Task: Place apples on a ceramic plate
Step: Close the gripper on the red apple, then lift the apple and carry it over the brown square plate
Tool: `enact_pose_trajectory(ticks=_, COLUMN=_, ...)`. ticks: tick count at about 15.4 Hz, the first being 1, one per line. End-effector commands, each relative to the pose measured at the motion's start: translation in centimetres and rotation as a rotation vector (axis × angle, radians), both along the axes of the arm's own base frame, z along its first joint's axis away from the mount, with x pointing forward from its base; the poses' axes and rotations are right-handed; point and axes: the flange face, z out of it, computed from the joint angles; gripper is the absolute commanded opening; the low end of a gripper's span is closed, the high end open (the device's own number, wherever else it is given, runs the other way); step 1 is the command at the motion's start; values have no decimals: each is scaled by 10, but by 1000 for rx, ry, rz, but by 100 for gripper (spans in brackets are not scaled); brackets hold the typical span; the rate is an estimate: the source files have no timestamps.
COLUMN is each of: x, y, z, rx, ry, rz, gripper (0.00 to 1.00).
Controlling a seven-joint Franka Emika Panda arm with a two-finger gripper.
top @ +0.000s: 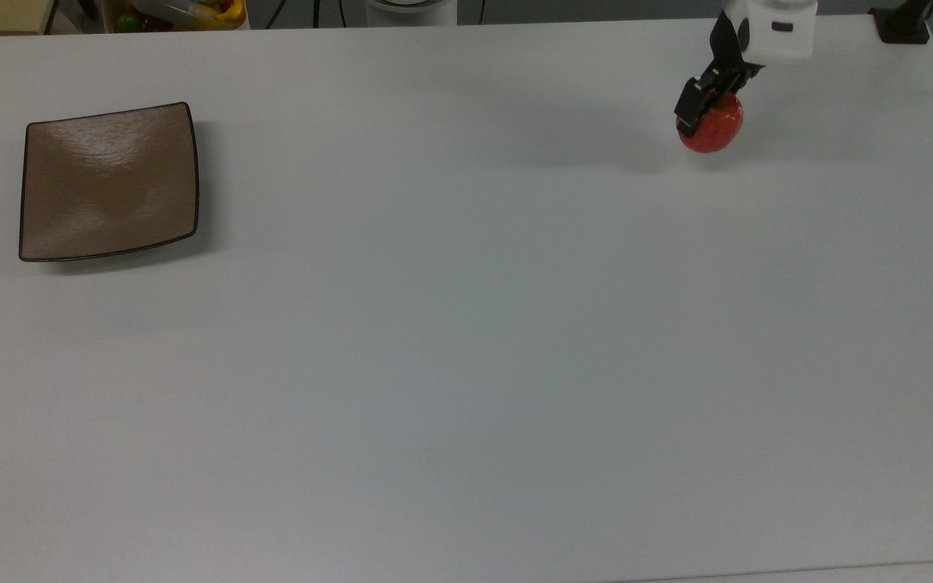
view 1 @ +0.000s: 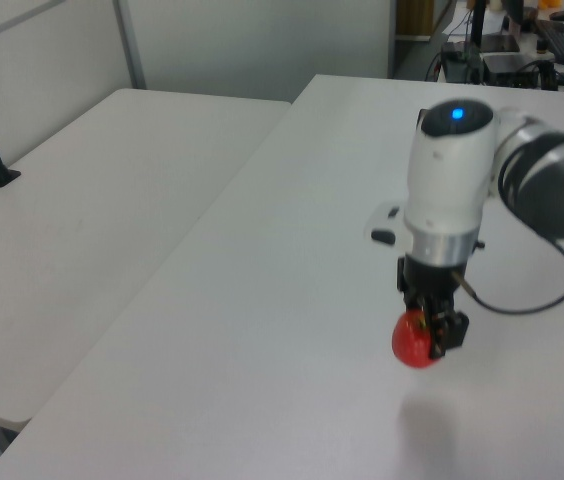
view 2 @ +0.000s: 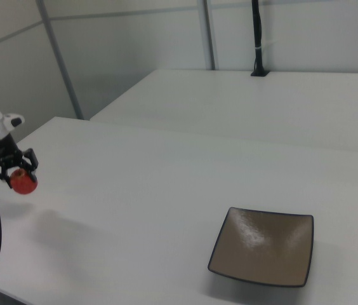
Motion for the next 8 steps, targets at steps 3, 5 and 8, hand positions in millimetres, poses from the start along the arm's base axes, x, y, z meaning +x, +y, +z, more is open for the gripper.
enact_pose_trajectory(ticks=3, x=12, y=-64, z=111, rx=45, ry=-17, rz=-153, gripper=0)
enact_pose_trajectory(ticks=5, x=16, y=-90, z=144, rx=57, ry=-16, rz=-199, gripper=0)
enact_pose_trajectory(ticks=8, x=27, y=-137, z=182, rx=76, ry=28, rz=-251, gripper=0)
